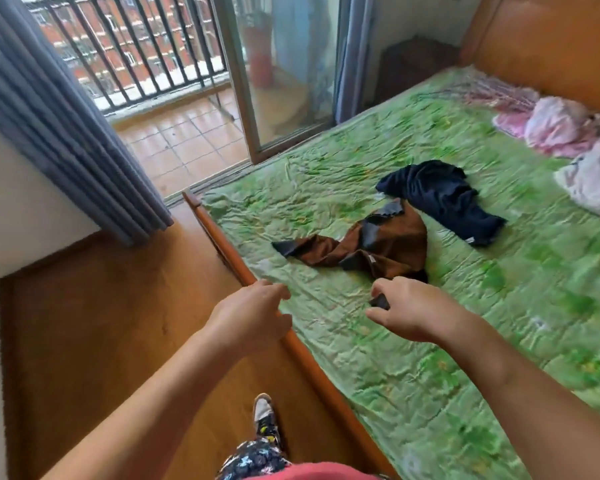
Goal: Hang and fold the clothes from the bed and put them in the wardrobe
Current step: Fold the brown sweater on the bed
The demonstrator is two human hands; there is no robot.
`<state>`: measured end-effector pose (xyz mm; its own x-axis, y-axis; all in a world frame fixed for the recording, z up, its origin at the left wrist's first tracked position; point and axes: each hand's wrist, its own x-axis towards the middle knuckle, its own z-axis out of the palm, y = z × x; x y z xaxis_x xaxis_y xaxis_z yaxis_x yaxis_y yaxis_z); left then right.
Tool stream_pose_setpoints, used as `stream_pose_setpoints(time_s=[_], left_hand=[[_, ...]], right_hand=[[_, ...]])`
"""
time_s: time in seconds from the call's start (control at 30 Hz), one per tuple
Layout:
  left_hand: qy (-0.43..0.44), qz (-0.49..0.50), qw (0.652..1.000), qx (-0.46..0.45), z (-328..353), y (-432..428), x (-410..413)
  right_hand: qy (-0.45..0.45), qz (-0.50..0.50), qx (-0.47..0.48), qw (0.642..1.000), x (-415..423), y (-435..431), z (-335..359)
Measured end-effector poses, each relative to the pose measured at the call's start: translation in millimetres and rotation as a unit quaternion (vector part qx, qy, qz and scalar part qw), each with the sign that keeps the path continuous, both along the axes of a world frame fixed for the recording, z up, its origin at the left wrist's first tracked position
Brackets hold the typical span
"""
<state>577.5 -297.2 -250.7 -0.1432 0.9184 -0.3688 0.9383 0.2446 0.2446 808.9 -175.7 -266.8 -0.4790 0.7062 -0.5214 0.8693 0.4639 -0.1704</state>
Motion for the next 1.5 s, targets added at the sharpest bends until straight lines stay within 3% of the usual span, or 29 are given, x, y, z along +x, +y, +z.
stream_pose_setpoints(time_s=[0.23, 0.4, 0.6, 0.9, 1.33, 1.4, 1.5], left_hand=[[0.000, -0.137, 0.990, -0.037, -12.6, 118.2, -59.7], [-0.004, -0.216, 0.975, -0.055, -36.6, 198.5, -45.3], [0.004, -0.237, 0.967, -0.092, -83.3, 273.8, -17.7], [0.003, -0.264, 0.949, -0.170, -198.0, 363.2, -5.0], [0.055, -0.388, 0.884, -0.256, -400.2, 441.4, 9.5], [0.022, -0.363, 0.901, -0.237, -413.9, 444.0, 8.8], [-0.073, -0.288, 0.941, -0.161, -419.2, 445.4, 9.8]], right_hand=[[-0.022, -0.127, -0.033, 0.991, -37.3, 53.0, -17.2], [-0.025, -0.196, -0.044, 0.979, -23.9, 91.5, -33.6], [-0.011, -0.228, -0.038, 0.973, -5.5, 152.2, -77.7], [-0.003, -0.262, -0.067, 0.963, -23.9, 209.2, -209.4], [-0.089, -0.309, -0.153, 0.935, -32.5, 241.9, -408.1], [-0.068, -0.352, -0.115, 0.926, -31.5, 243.8, -421.8], [0.066, -0.452, 0.055, 0.888, -26.5, 251.3, -418.0]])
